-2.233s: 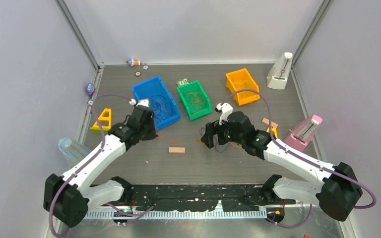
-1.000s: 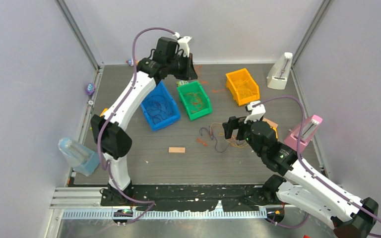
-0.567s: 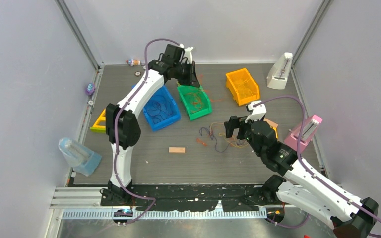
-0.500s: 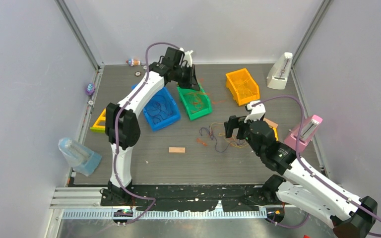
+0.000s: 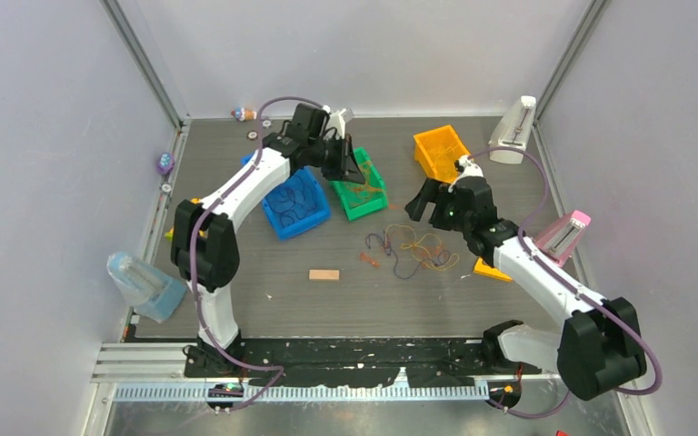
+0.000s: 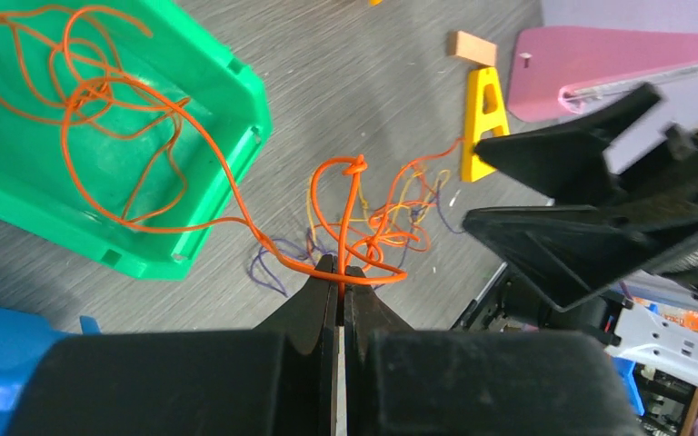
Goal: Untangle the cables
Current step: Place the cable in the bin.
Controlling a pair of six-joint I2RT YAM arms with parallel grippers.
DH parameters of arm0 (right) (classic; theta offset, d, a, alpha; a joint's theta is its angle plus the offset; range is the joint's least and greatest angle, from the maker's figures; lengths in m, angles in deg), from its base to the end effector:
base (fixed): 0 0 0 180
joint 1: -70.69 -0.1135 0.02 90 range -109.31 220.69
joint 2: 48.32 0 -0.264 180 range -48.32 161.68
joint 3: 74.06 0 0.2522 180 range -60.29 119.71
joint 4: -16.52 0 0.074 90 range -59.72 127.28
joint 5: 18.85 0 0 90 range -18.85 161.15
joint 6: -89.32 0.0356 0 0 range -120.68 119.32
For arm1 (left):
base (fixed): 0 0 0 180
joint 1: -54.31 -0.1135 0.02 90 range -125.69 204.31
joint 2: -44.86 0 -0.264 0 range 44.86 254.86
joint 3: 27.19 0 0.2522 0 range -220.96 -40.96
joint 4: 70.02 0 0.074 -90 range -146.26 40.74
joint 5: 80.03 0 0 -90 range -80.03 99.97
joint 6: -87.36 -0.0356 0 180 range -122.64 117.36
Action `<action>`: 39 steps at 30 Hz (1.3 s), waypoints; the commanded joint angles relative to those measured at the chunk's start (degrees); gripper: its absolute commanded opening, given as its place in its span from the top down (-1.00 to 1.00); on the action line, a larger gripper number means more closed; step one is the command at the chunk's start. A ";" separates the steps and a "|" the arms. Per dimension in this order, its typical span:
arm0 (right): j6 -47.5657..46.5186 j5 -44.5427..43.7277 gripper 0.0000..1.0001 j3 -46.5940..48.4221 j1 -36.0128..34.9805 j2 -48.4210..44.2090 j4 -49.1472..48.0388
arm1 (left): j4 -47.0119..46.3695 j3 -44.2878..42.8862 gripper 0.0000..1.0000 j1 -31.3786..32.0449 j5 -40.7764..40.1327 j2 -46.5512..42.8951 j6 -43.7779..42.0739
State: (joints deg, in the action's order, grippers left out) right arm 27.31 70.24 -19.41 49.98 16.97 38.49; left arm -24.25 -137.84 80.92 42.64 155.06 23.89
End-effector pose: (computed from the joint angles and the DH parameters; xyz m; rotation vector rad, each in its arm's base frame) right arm 0.2339 0.0878 0.2477 0.1477 2.1734 0.4759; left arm 0.3816 -0.2127 0.2893 0.2990 2.4679 -1.1006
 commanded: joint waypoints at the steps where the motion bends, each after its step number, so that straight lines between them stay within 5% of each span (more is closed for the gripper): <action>1: 9.73 13.94 -0.96 3.27 0.57 2.24 -9.47 | -5.47 2.11 1.00 -0.41 3.31 -5.04 -0.78; 15: 17.59 10.57 -0.89 4.58 -0.53 1.74 -13.65 | -21.39 14.77 1.00 -2.35 8.09 -14.71 -0.60; 29: 27.34 4.32 -0.90 11.75 -11.55 7.69 -12.64 | -29.97 23.62 1.00 -1.08 -0.61 -19.78 -0.10; 39: 34.67 4.66 -0.82 12.62 -11.99 10.37 -12.90 | -31.37 25.15 1.00 0.54 -3.53 -20.28 -1.86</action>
State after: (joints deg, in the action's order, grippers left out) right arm 58.22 76.05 -8.74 38.03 26.50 27.27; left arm -51.62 -113.47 81.05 40.74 137.15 23.67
